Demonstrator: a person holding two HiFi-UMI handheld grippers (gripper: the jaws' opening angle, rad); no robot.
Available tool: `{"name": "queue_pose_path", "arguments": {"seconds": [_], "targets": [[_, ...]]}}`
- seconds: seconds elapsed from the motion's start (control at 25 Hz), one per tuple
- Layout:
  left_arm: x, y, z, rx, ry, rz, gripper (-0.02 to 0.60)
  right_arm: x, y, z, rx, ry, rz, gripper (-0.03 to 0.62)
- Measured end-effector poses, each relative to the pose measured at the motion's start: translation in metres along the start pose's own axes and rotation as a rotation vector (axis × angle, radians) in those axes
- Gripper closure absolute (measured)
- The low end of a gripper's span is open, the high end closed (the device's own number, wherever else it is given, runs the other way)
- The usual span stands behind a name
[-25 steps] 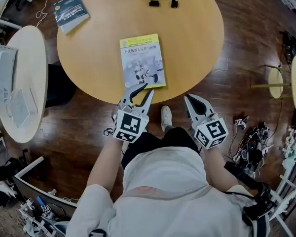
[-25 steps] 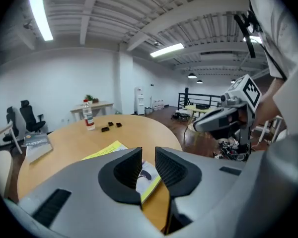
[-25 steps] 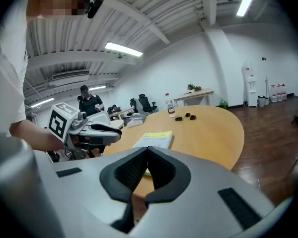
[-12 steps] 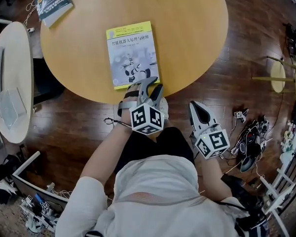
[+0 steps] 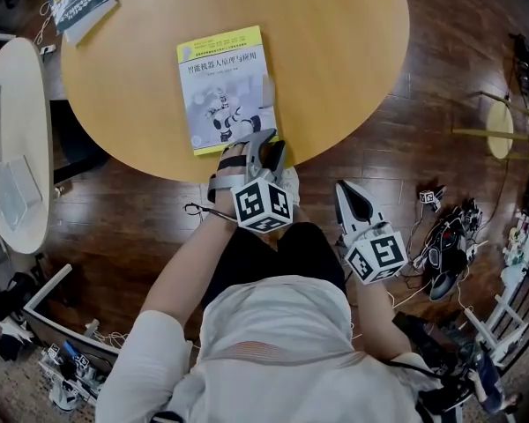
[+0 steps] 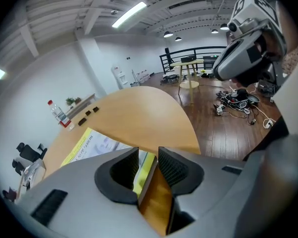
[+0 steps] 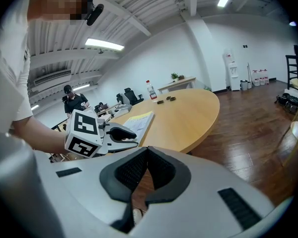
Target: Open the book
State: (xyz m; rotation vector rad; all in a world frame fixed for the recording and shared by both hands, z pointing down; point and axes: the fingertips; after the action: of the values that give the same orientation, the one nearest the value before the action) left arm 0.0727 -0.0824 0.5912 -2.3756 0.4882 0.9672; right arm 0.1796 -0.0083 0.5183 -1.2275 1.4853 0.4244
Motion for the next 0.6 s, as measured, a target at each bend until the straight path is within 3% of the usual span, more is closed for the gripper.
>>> {"name": "queue_pose_path", "arguments": {"seconds": [0.2, 0.6], "targets": [[-0.0017, 0.0019, -0.0002, 0.004, 0.000, 0.042, 0.463, -0.0035, 0.0041, -0.0027, 0.010, -0.002, -0.009, 0.589], [0.0033, 0.0042, 0.0068, -0.043, -0.016, 0.282, 0.546, -0.0069, 0.0105, -0.0049, 0.027, 0.014, -0.014, 0.589]]}}
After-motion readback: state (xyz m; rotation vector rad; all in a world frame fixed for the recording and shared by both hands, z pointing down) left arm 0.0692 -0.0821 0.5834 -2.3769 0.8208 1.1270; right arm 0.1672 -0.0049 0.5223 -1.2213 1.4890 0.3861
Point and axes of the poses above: the fingertips, and each gripper's own axes: z backward along the fingers, y to its left, x out of its top, and after that the axes turned 12 degrees about -y, right-handed
